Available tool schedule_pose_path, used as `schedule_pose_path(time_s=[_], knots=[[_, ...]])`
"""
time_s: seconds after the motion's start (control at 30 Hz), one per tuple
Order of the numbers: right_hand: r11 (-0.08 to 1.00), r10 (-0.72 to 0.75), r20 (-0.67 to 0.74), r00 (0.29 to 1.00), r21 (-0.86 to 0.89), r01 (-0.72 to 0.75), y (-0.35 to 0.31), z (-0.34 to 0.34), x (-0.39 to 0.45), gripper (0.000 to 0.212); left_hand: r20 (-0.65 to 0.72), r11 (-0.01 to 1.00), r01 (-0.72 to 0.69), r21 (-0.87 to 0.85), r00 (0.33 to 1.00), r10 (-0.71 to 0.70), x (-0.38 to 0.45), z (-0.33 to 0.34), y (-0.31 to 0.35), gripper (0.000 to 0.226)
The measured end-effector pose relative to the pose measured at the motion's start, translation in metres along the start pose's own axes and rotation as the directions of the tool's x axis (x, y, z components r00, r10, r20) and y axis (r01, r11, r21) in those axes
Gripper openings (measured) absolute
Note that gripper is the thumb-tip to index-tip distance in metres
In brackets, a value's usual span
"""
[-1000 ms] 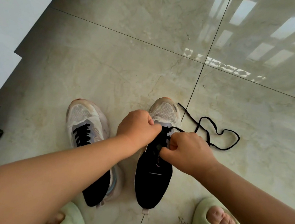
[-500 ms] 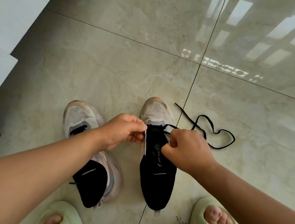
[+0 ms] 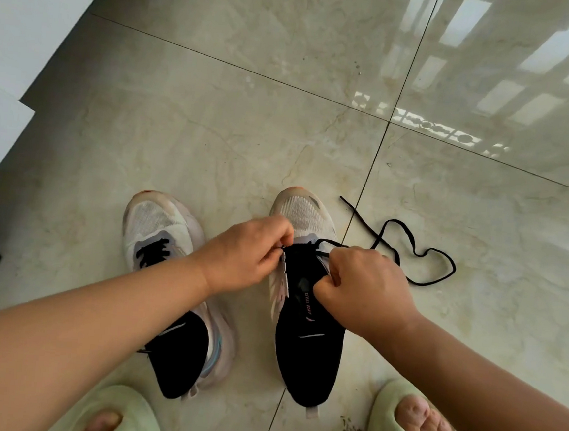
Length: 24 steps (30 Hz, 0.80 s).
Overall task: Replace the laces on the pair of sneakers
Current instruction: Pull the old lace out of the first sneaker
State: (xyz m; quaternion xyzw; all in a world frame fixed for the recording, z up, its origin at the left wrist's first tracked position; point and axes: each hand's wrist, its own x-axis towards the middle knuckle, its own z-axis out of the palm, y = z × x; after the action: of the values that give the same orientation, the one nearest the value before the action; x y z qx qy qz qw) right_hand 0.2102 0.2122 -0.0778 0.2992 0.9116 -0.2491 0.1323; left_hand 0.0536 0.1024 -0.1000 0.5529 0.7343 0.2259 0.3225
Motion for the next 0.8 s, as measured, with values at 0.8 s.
schedule_pose_path(time_s=[0.8], knots=[[1.0,0.024,-0.032,0.999,0.013,-0.024,-0.001,0.004,-0.005,0.026,-0.194,0.863,0.19,0.469,0.975,-0.109,-0.009,0.005,-0.003,0.013]])
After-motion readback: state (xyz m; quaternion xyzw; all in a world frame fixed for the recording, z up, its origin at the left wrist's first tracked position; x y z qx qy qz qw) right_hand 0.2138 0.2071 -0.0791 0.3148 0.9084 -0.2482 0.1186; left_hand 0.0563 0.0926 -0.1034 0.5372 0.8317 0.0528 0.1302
